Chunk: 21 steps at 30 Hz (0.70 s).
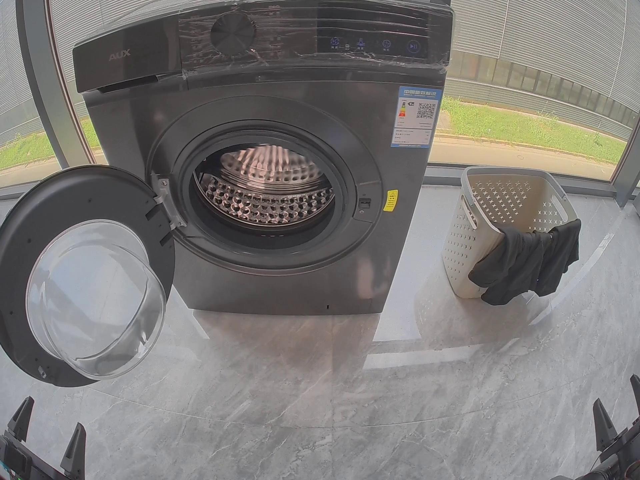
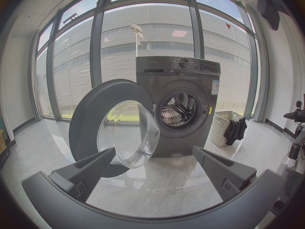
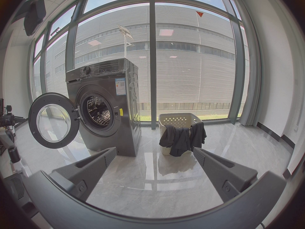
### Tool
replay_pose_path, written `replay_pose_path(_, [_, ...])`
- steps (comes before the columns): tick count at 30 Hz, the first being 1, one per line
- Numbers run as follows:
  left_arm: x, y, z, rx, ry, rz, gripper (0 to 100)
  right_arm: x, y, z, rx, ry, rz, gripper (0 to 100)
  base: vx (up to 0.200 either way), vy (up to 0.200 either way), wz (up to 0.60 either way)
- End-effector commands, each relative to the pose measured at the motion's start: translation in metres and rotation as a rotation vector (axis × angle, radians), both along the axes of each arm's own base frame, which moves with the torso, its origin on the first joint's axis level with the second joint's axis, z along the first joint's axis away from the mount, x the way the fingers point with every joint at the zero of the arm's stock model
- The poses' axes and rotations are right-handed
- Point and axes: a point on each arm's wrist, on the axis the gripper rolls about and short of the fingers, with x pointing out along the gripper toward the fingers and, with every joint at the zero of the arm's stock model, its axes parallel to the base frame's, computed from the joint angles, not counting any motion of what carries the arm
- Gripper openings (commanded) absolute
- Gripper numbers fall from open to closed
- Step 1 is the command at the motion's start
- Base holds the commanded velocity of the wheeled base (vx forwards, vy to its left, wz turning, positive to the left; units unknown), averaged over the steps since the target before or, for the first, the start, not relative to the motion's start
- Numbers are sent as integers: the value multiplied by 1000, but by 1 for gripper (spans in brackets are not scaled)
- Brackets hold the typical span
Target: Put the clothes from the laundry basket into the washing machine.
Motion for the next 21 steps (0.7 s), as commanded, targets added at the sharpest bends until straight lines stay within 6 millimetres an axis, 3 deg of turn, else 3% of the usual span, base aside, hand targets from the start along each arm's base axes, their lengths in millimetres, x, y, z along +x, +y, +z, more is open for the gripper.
replay_pose_path(1, [0, 0, -4, -2, -2, 0, 100, 0, 0, -5, 0, 4, 0, 100, 0, 0, 0])
replay_pose_path(5, [0, 0, -4, -5, 0, -2, 100, 0, 0, -5, 0, 4, 0, 100, 0, 0, 0])
replay_pose_path(11, [0, 0, -4, -7, 0, 0, 100, 0, 0, -5, 0, 4, 0, 100, 200, 0, 0])
replay_pose_path(21, [0, 0, -4, -10, -2, 1, 100, 0, 0, -5, 0, 4, 0, 100, 0, 0, 0])
